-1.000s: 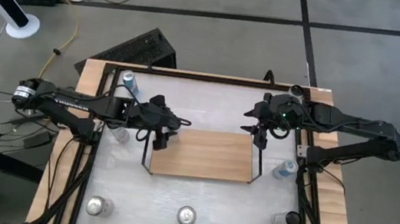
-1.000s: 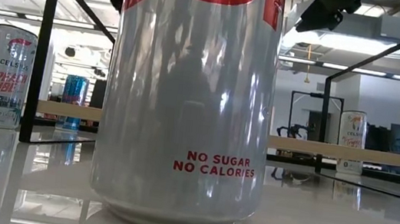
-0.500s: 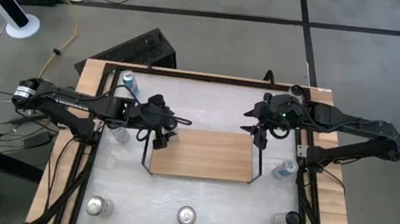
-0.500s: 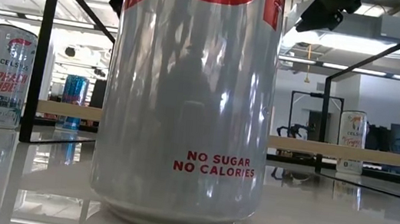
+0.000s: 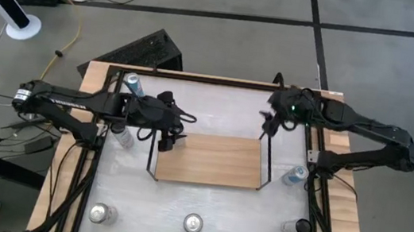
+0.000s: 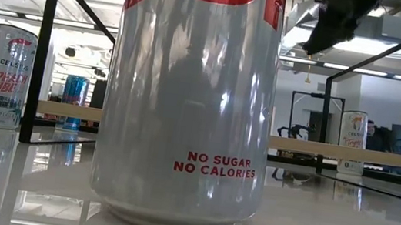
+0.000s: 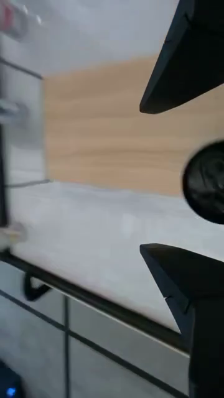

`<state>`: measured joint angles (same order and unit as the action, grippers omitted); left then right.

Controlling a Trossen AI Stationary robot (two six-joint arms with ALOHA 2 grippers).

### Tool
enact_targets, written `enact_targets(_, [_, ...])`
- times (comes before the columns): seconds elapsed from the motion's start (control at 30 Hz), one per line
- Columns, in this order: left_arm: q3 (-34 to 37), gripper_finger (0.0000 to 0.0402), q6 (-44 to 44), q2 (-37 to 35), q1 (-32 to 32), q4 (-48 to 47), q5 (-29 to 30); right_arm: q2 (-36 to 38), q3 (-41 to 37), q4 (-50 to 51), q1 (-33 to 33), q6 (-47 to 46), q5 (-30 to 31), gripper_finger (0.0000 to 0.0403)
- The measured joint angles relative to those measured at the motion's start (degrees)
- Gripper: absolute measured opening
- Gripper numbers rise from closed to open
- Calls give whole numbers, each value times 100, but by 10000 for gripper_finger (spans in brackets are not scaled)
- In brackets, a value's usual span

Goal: Place canned beverage on shelf
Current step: Put the white-yellow soda can on the shelf aligned with the other white-yellow soda can

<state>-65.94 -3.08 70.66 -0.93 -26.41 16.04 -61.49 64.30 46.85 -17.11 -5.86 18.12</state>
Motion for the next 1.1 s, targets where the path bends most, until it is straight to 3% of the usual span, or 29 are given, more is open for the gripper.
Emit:
enact_targets(0.27, [-484,343,-248,-772,0,-308,454,-2,2,257,-1974,-404,10,255])
enact_targets(0.5, [246,343,-90,-1815,0,-57,530,-319,2,603,-3587,-907,23,255])
enact_targets(0.73, [1059,343,-69,-2293,-2,626,474,-415,90,340,-3530,-1109,75,255])
enact_targets(1.03, [1151,343,98,-2428,-219,637,-29,-450,93,-626,-3414,-1001,-194,255])
enact_targets(1.1, [1208,343,134,-2456,-413,664,-25,-457,159,-711,-3332,-777,-494,255])
